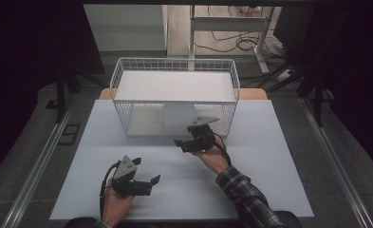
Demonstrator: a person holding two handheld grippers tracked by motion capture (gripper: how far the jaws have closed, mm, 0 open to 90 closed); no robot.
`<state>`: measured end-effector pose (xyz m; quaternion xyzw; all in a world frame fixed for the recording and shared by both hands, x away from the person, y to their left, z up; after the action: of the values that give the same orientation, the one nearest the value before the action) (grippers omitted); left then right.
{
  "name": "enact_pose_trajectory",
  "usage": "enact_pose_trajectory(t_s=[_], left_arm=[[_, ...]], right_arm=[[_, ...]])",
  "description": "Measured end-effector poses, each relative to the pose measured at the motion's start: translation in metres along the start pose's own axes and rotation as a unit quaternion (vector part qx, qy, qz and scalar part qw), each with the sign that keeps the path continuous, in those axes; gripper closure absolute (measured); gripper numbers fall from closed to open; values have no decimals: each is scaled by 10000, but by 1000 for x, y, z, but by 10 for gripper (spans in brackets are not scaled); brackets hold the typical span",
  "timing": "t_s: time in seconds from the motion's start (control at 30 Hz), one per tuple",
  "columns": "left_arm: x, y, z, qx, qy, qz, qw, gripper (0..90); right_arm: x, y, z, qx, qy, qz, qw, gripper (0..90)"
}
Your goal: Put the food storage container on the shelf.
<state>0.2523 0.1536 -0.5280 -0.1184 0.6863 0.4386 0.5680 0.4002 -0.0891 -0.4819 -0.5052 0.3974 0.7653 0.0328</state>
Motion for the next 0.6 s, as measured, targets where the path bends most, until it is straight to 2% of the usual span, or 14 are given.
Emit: enact_pose_trajectory(t_s=[0.4,0.6], left_arm=[[0,0,1,15,20,3,10000,40],[0,1,1,10,26,-7,10000,40]], right_arm=[[8,12,7,-168,-45,103,9998,108],[12,21,8,-85,48,128,9999,68]])
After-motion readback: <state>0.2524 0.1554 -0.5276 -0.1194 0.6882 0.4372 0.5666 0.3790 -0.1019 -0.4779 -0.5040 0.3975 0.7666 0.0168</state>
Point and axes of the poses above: each handheld gripper's, and its own axes: y roughly backward along the jaws, x roughly out of its underside, z roughly to its left, the point moved 1 cm from there along -y, roughly forward along the jaws, and after that the axes turned 9 degrees about -y, right-handed, at the moved point
